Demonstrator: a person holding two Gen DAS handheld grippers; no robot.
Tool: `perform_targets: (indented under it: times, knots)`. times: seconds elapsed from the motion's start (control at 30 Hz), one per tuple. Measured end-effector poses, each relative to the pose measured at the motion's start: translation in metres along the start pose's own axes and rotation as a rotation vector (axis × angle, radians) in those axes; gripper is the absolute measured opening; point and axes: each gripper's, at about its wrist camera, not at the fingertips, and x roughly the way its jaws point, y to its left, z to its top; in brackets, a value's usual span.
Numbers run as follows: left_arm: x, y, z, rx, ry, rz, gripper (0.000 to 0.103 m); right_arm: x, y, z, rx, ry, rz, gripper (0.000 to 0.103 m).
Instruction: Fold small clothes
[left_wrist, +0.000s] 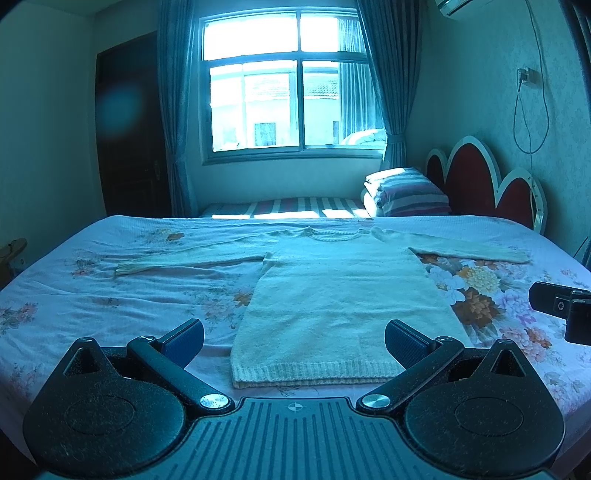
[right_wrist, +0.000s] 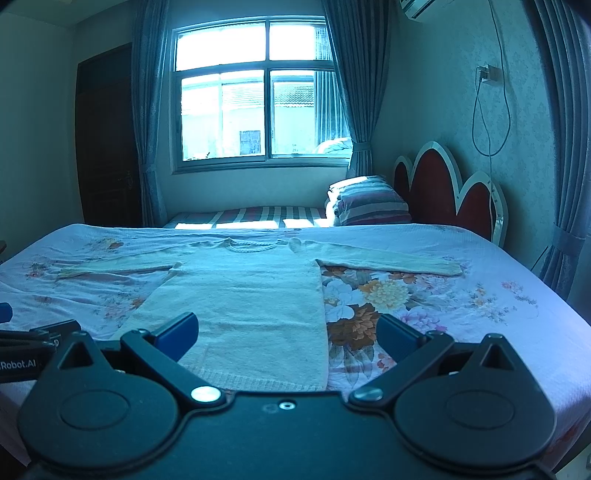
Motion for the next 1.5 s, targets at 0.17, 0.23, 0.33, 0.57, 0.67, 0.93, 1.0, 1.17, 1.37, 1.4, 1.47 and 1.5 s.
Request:
perform_targets:
  times: [0.17,0.23,0.33,0.57,0.67,0.93,1.0,1.17,1.37,1.4,1.47,1.5]
  knots:
    - [0.000,-0.002,0.000,0.001,-0.003,0.000,0.103,-0.001,0.002,0.000,-0.002,-0.002,0.002,0.103]
    - [0.000,-0.002,0.000,0.001,-0.001,-0.002,0.103,0.000,0.005,0.001,-0.003,-0.002,0.002,0.103]
    - [0.000,-0.002,0.000,0.002,-0.003,0.001,0.103,0.000,0.006,0.000,-0.003,-0.001,0.001,0.103]
    - [0.000,-0.001,0.000,0.002,0.002,-0.005,0.103,-0.001,0.007,0.001,-0.003,-0.002,0.003,0.103]
    - [0.000,-0.001,0.000,0.001,0.004,-0.006,0.103,0.000,0.006,0.000,-0.004,-0.002,0.003,0.103]
    - [0.007,0.001,0.000,0.004,0.007,-0.009,0.103,0.003,0.003,-0.002,-0.003,0.007,0.001,0.103]
    - [0.011,0.002,0.000,0.006,0.008,-0.013,0.103,0.005,0.002,-0.002,0.002,0.008,-0.005,0.103]
    - [0.027,0.008,0.008,0.007,0.005,-0.031,0.103,0.015,0.000,0.001,0.021,0.001,-0.029,0.103]
    - [0.052,0.025,0.022,0.008,-0.015,-0.044,0.103,0.030,0.007,0.012,0.050,-0.038,-0.054,0.103]
    - [0.056,0.028,0.024,0.010,-0.016,-0.046,0.103,0.033,0.009,0.013,0.052,-0.043,-0.057,0.103]
    - [0.064,0.035,0.028,0.012,-0.014,-0.052,0.103,0.039,0.014,0.016,0.055,-0.053,-0.065,0.103]
    - [0.067,0.038,0.030,0.014,-0.015,-0.057,0.103,0.042,0.017,0.018,0.056,-0.056,-0.070,0.103]
